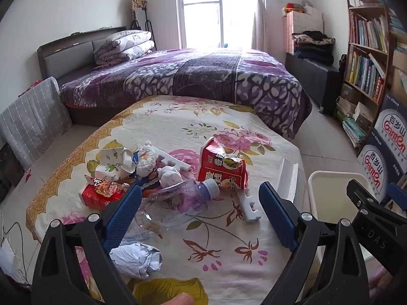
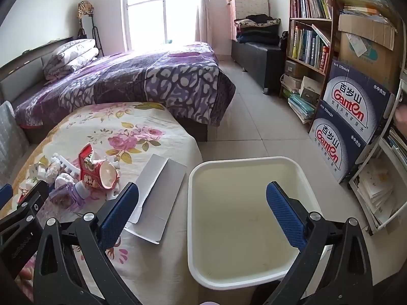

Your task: Collect trash

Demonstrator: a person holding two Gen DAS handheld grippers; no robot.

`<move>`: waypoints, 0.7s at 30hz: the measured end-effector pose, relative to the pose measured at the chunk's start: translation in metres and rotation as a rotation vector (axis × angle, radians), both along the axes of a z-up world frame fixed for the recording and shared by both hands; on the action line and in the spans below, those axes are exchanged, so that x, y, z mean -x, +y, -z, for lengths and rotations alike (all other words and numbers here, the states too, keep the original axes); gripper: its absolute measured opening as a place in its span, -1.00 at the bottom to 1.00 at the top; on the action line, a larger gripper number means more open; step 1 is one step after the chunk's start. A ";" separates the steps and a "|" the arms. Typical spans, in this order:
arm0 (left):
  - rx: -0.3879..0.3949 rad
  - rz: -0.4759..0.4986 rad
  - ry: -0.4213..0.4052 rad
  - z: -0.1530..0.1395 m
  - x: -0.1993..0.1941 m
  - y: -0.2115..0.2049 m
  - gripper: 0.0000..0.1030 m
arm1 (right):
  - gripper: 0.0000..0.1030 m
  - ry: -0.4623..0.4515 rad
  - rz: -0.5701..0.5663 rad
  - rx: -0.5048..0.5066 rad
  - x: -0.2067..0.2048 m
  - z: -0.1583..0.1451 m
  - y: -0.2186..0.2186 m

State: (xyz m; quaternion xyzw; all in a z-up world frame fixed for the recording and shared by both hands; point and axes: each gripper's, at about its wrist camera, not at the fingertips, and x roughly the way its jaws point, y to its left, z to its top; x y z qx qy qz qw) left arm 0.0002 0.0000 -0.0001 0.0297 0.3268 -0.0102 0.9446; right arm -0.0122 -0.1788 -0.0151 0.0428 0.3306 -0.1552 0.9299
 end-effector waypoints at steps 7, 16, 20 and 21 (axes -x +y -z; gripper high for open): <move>-0.004 0.004 0.002 0.001 0.000 0.001 0.76 | 0.87 -0.002 0.000 0.001 0.000 0.001 0.001; 0.000 0.001 -0.001 0.001 0.000 0.001 0.76 | 0.86 -0.002 -0.001 -0.001 0.001 0.002 0.000; 0.002 -0.002 0.001 0.002 0.000 0.002 0.76 | 0.87 -0.004 0.000 -0.002 0.001 0.002 0.000; 0.002 -0.001 0.001 0.002 0.000 0.002 0.76 | 0.87 -0.004 0.001 -0.004 0.001 0.002 0.000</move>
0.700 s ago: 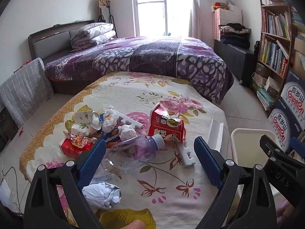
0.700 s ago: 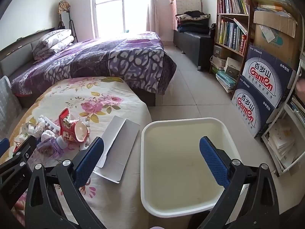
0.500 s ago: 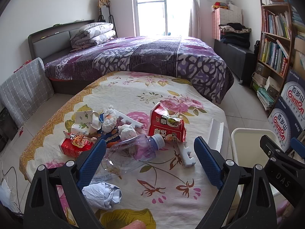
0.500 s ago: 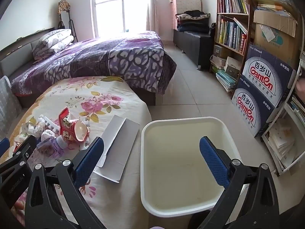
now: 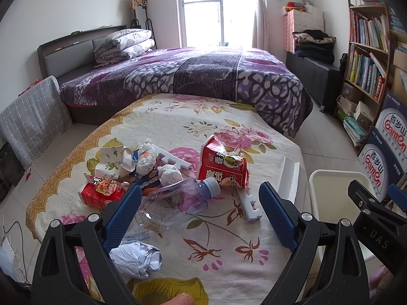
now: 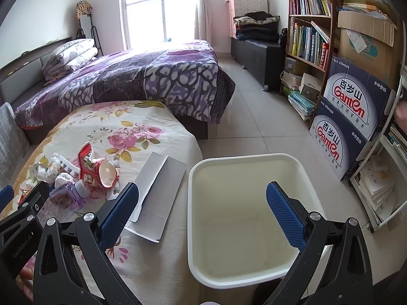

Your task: Collect trash

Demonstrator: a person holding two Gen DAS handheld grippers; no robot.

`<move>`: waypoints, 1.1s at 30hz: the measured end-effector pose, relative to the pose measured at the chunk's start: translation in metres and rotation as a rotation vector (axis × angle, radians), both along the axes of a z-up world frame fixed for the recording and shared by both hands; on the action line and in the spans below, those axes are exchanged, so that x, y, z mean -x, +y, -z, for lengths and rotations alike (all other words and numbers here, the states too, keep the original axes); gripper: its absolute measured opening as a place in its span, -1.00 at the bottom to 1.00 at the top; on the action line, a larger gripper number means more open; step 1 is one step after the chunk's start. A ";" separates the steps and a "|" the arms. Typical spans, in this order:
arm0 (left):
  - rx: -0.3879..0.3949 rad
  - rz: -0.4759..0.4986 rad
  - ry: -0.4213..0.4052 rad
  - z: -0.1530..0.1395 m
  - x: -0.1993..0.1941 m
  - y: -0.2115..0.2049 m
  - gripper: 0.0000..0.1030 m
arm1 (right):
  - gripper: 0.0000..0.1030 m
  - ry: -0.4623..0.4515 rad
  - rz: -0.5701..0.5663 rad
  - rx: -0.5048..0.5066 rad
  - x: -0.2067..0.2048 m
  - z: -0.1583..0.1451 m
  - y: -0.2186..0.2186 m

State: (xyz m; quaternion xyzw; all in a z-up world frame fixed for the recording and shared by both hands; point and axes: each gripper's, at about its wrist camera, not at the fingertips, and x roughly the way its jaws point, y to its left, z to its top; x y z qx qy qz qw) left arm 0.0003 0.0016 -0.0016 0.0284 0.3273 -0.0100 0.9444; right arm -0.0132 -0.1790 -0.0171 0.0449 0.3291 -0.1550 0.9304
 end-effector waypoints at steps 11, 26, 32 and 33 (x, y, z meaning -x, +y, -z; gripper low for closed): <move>-0.006 0.003 0.000 0.000 0.000 -0.001 0.76 | 0.87 -0.001 -0.005 0.000 0.000 0.000 -0.001; -0.007 0.002 -0.001 0.000 0.000 -0.001 0.76 | 0.87 -0.002 -0.003 -0.006 0.000 0.001 -0.001; 0.027 -0.027 0.021 0.003 -0.010 0.016 0.76 | 0.87 0.025 -0.007 -0.054 -0.004 -0.003 -0.001; 0.034 -0.038 0.028 0.001 -0.011 0.019 0.76 | 0.87 0.033 -0.009 -0.073 -0.005 -0.004 -0.001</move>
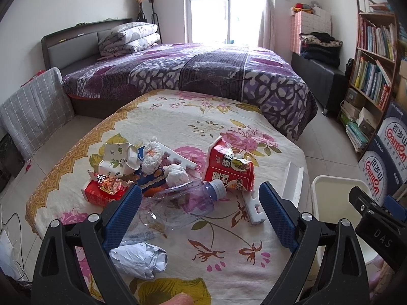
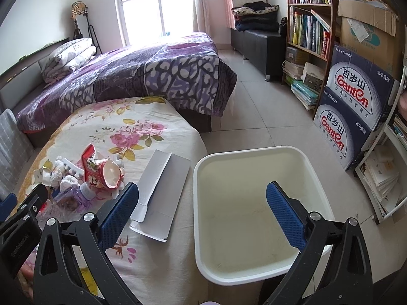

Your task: Collect trash

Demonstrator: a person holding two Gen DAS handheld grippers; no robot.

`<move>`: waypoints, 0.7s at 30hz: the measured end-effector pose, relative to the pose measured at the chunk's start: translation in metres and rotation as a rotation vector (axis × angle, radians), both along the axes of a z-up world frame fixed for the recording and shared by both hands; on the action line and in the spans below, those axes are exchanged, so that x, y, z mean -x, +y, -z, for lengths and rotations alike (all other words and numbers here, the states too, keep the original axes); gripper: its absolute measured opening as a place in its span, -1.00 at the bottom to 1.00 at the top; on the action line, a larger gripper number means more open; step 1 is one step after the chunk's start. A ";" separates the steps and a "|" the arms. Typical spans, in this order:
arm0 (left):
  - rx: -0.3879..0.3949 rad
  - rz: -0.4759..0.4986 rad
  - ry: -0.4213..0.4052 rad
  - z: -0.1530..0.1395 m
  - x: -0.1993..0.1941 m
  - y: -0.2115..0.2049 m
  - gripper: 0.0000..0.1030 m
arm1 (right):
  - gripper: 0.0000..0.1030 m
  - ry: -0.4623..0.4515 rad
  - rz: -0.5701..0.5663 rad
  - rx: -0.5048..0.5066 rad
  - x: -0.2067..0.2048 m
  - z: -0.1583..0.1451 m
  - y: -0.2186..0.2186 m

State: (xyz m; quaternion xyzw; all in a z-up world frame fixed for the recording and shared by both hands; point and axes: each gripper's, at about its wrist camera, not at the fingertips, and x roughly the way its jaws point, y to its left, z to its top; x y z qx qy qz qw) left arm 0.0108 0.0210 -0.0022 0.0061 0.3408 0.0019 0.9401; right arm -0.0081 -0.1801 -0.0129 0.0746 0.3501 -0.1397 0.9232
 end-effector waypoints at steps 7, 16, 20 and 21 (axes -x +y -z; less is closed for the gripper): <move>0.089 -0.063 0.239 -0.004 -0.029 0.040 0.76 | 0.87 0.141 -0.033 -0.094 -0.025 -0.002 -0.002; 0.104 -0.070 0.287 0.006 -0.050 0.075 0.76 | 0.87 0.377 -0.066 -0.189 -0.063 0.024 -0.001; 0.080 -0.084 0.259 0.001 -0.062 0.090 0.76 | 0.87 0.421 -0.084 -0.168 -0.082 0.032 0.013; 0.085 -0.087 0.253 0.001 -0.063 0.093 0.76 | 0.87 0.428 -0.079 -0.168 -0.087 0.034 0.014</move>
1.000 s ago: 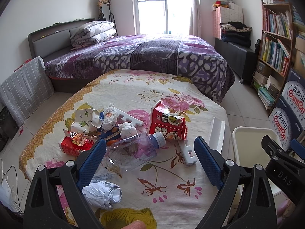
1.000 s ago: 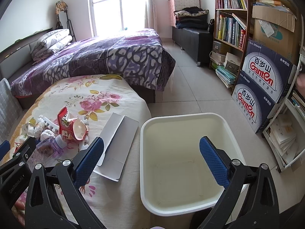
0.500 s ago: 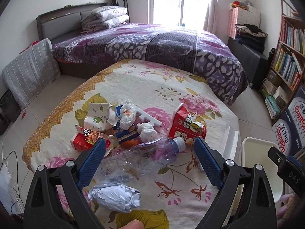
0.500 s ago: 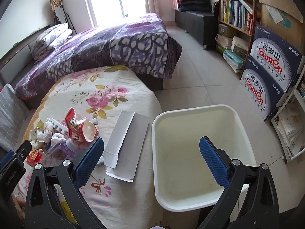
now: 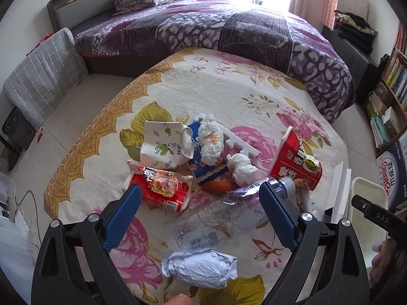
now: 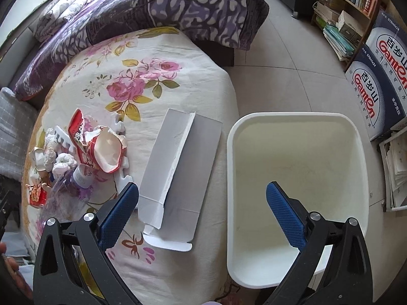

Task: Collect trash
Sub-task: 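Grasp the flattened white carton with the right gripper, then grasp the crumpled white paper ball with the left gripper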

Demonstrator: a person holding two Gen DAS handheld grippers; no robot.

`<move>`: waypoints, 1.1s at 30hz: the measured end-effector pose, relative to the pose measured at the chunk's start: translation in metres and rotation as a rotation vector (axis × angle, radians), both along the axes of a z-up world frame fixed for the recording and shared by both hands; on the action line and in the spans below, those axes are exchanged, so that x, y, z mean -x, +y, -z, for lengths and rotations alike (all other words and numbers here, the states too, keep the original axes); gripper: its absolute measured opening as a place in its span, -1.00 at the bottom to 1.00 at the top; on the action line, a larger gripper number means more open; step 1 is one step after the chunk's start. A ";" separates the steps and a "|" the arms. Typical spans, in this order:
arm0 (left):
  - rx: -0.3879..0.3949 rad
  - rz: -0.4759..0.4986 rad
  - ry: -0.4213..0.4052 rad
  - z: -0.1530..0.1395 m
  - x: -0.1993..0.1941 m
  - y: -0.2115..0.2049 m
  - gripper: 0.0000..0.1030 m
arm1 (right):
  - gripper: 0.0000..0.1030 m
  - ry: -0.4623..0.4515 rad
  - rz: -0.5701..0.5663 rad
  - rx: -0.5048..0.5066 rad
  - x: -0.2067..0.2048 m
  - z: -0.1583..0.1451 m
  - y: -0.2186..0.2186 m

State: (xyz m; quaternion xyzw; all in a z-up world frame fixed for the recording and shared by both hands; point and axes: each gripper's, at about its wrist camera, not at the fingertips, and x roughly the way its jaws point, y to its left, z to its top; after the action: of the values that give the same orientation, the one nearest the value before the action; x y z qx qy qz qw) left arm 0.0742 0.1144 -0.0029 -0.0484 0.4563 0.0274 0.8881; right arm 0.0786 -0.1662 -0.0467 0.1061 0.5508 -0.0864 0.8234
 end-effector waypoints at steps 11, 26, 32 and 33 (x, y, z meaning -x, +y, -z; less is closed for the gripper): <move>0.019 -0.010 0.016 0.012 -0.009 0.018 0.76 | 0.87 0.086 0.018 -0.014 -0.036 0.028 0.011; 0.090 0.044 0.159 0.027 0.006 0.047 0.76 | 0.10 0.021 -0.013 -0.004 -0.042 0.031 0.022; 0.075 0.196 0.289 0.050 0.019 0.029 0.76 | 0.07 -0.003 -0.052 -0.046 -0.034 0.025 0.029; 0.051 0.233 0.303 0.053 0.022 0.023 0.76 | 0.07 -0.008 -0.054 -0.052 -0.033 0.024 0.029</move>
State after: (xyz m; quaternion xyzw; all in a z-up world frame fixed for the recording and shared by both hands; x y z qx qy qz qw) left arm 0.0517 0.1377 -0.0562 -0.0128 0.5877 -0.0802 0.8050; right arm 0.1121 -0.1369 -0.0704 0.1129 0.5524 -0.0493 0.8244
